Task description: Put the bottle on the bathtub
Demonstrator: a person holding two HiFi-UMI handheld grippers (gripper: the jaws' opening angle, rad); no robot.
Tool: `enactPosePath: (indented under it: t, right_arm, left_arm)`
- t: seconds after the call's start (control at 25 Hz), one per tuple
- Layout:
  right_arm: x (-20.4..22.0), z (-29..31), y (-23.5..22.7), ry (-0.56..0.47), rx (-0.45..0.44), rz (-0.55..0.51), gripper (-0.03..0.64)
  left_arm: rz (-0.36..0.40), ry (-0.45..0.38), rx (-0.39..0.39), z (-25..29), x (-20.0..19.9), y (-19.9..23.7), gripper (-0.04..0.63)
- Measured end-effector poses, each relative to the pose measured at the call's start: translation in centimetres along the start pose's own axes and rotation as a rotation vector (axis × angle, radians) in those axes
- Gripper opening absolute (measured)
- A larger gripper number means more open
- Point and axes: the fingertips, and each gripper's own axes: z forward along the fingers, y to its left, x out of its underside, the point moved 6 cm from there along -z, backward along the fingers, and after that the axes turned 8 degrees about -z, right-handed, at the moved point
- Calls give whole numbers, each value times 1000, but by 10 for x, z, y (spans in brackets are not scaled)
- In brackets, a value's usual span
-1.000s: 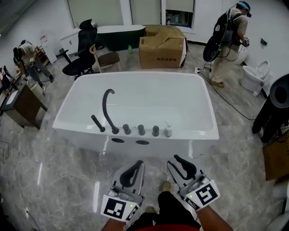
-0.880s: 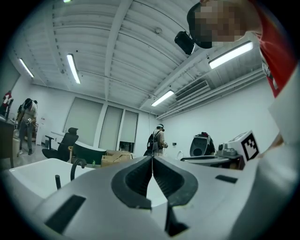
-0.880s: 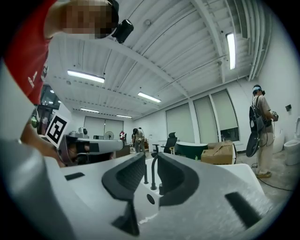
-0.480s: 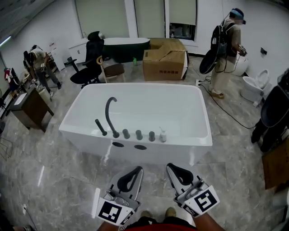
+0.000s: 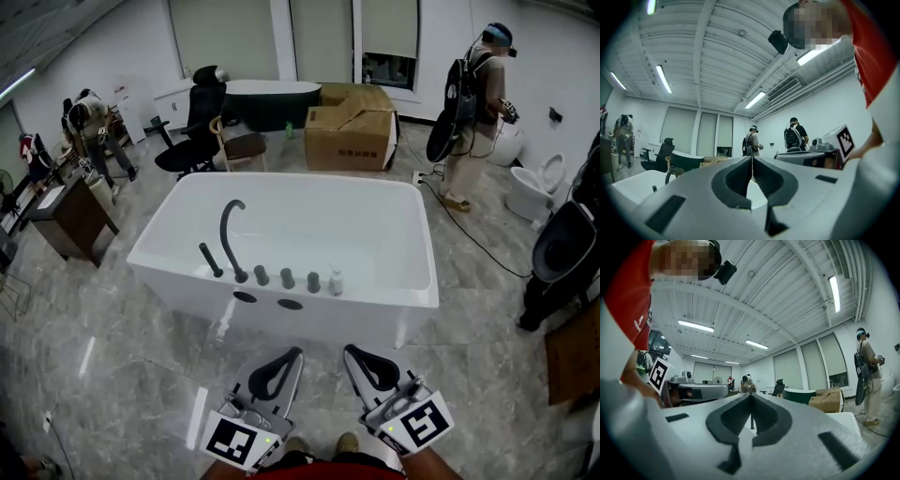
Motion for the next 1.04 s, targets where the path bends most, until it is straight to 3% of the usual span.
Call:
enactPosePath:
  t: [0.64,1.04]
  right_arm:
    - [2,-15,-3,9,33,-32,3]
    - [6,-6,6,21,0,-5,3]
  left_arm:
    - [-31,-16,3,4,6,-10,14]
    - [-32,-11,-28,-3,6,1,14]
